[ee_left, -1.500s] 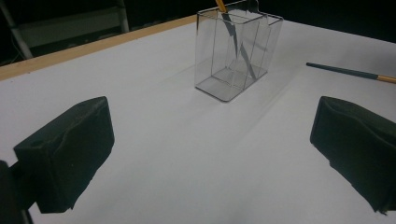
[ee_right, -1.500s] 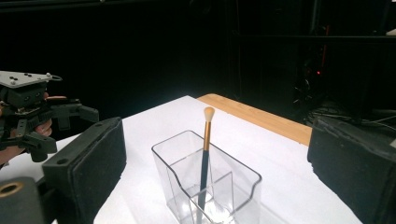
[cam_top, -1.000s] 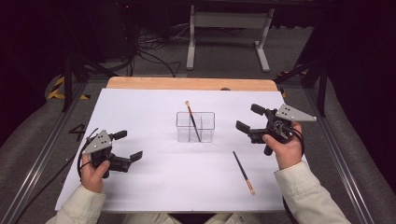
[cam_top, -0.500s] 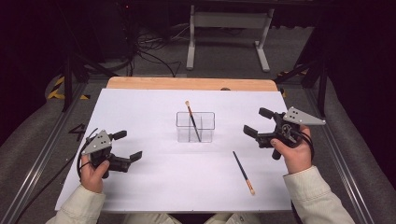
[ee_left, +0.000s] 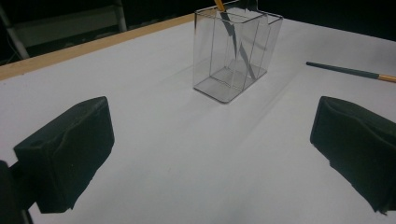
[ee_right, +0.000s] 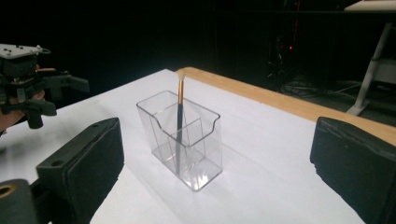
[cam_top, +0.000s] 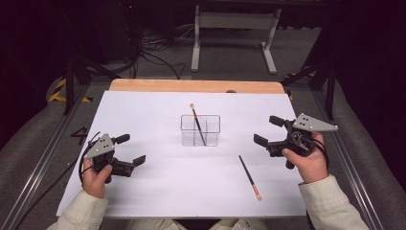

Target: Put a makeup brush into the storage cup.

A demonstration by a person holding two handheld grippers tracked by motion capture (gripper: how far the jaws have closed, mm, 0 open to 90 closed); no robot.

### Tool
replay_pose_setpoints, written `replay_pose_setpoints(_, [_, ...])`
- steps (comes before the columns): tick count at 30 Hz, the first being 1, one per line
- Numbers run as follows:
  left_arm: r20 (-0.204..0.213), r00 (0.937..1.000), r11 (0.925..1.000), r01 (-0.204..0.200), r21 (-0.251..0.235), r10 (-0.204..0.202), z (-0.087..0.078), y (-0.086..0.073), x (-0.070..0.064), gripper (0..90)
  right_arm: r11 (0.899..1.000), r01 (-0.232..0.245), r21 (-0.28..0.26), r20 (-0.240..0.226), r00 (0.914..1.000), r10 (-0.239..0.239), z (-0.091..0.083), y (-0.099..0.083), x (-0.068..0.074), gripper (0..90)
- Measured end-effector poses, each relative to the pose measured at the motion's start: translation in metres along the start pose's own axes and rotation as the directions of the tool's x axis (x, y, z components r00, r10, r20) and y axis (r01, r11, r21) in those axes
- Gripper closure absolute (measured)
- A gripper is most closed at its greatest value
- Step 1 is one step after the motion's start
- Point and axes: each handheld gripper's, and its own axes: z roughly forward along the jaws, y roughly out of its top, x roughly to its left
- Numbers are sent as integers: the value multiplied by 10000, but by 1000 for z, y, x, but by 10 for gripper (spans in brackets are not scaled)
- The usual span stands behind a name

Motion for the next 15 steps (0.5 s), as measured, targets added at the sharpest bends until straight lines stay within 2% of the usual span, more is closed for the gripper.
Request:
replay_pose_setpoints(8, [-16,10000,9999,-83,58,83,0,0,1,5,9967,49,805,14,10000,-50,-5,-6,4,45])
replay_pose_setpoints(15, [-28,10000,9999,-86,59,87,1,0,0,5,9842,124,1764,268,9995,-174,-8,-5,9,50])
